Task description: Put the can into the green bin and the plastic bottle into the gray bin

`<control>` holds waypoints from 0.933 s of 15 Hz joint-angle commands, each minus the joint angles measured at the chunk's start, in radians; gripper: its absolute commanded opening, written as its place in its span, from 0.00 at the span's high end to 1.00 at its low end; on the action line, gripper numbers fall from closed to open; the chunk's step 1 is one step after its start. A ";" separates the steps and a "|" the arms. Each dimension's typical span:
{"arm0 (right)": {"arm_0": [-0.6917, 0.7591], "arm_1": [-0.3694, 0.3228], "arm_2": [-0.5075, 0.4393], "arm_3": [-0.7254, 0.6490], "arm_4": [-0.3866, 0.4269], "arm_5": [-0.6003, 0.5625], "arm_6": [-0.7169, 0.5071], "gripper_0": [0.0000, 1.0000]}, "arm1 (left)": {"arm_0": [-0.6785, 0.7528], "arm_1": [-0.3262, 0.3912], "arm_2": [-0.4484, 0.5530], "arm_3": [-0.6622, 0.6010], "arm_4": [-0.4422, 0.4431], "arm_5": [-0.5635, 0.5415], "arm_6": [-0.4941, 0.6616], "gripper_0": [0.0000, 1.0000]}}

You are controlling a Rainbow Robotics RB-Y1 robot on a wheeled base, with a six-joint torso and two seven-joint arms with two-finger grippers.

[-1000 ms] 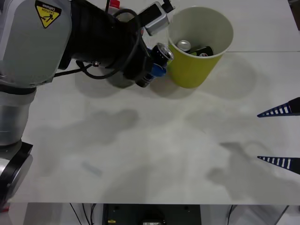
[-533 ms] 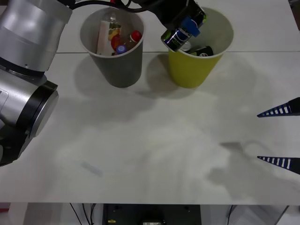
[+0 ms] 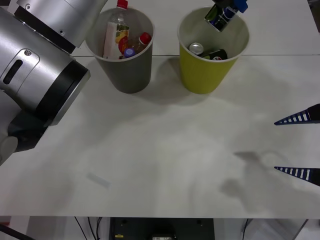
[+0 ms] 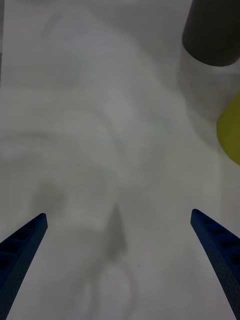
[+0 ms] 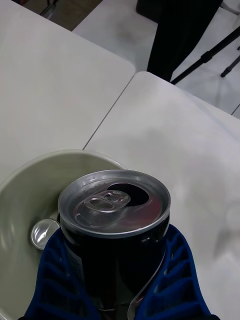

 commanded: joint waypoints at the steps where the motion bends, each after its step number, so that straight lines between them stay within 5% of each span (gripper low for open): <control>1: 0.000 0.000 0.000 0.000 0.000 0.000 0.000 0.00 | 0.003 0.000 -0.079 0.002 0.002 0.087 0.031 0.97; 9: 0.000 0.000 0.000 0.000 0.000 0.000 0.000 0.00 | 0.003 0.000 -0.122 0.072 0.016 0.210 0.062 0.94; 10: 0.000 0.000 0.000 0.000 0.000 0.000 0.000 0.00 | 0.005 0.000 -0.123 0.074 0.016 0.210 0.062 0.86; 11: 0.000 0.000 0.000 0.000 0.000 0.000 0.000 0.00 | 0.005 0.000 -0.123 0.074 0.016 0.210 0.060 0.53; 12: 0.000 0.000 0.000 0.000 0.000 0.000 0.000 0.00 | 0.003 0.000 -0.135 0.074 0.018 0.210 0.048 0.00; 14: 0.000 0.000 0.000 0.000 0.000 0.000 0.000 0.00 | 0.005 0.000 -0.138 0.075 0.022 0.208 0.045 0.00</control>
